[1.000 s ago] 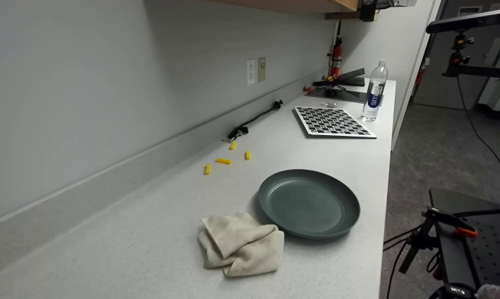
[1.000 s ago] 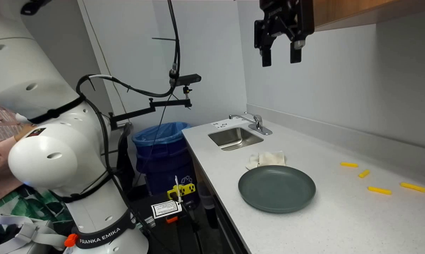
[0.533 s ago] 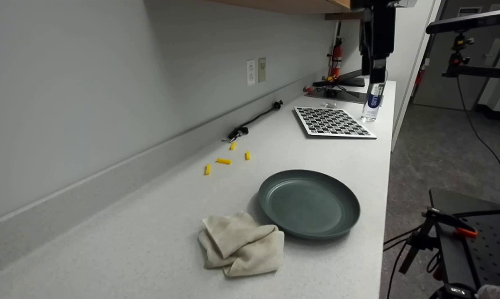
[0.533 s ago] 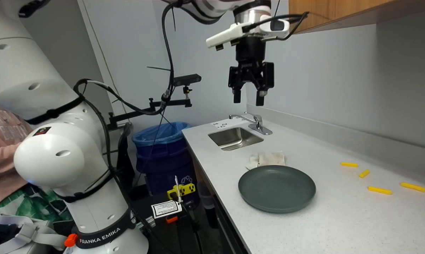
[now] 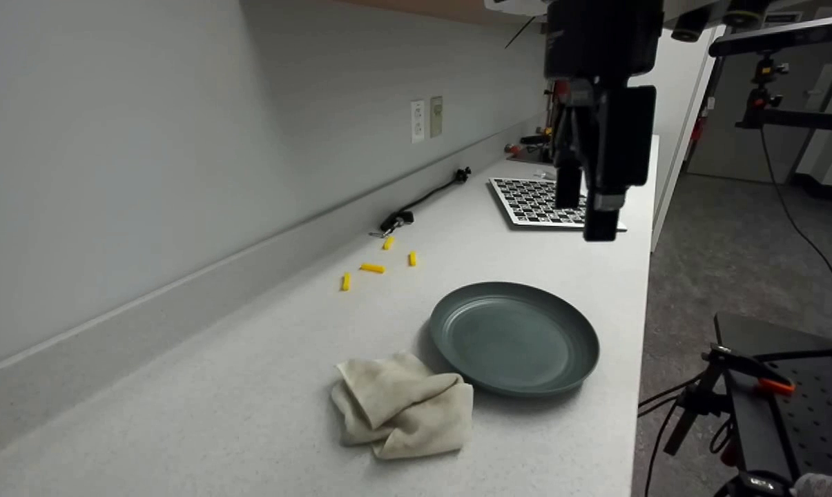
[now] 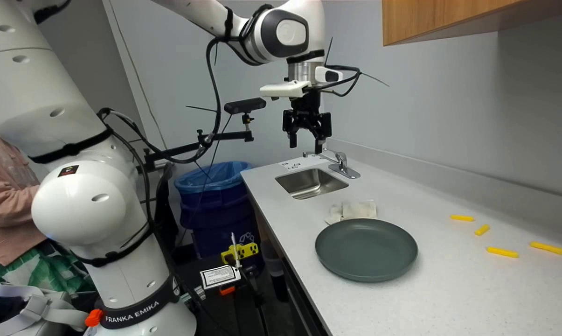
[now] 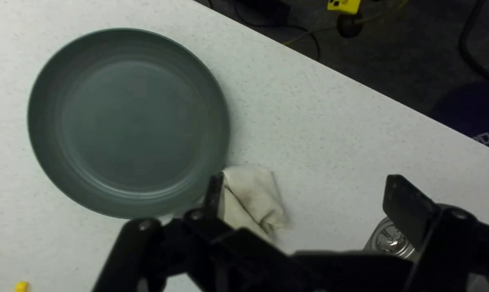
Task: Use the cloth to wipe the plate
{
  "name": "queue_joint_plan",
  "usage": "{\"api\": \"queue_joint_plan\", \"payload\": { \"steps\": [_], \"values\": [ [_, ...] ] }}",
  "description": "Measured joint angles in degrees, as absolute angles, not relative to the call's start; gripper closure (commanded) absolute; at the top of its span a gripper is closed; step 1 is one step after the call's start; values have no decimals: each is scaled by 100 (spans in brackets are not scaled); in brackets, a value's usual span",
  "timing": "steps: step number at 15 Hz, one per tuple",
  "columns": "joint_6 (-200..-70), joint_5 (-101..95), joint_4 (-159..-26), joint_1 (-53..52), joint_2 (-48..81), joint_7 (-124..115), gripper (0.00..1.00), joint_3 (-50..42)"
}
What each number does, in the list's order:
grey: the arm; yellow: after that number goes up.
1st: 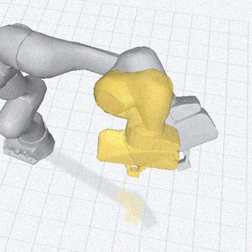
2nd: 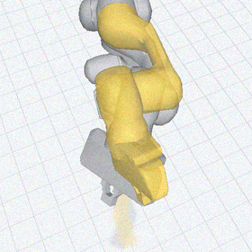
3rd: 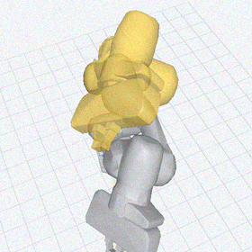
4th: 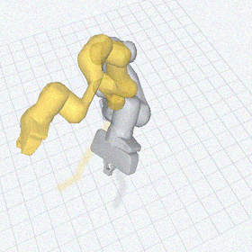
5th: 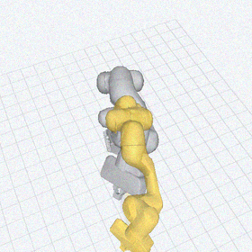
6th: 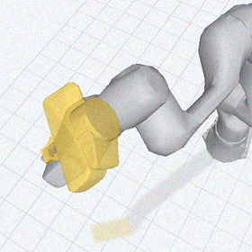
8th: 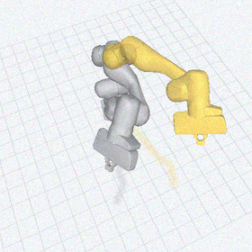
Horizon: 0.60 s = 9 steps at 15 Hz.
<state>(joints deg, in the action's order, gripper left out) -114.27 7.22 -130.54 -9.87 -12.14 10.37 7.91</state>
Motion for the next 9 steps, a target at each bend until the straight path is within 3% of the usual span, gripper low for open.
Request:
{"api": "queue_joint_plan", "payload": {
  "steps": [9],
  "values": [
    [-11557,736,-13051,-1078,-1075,1038,0,856]
  ]
}}
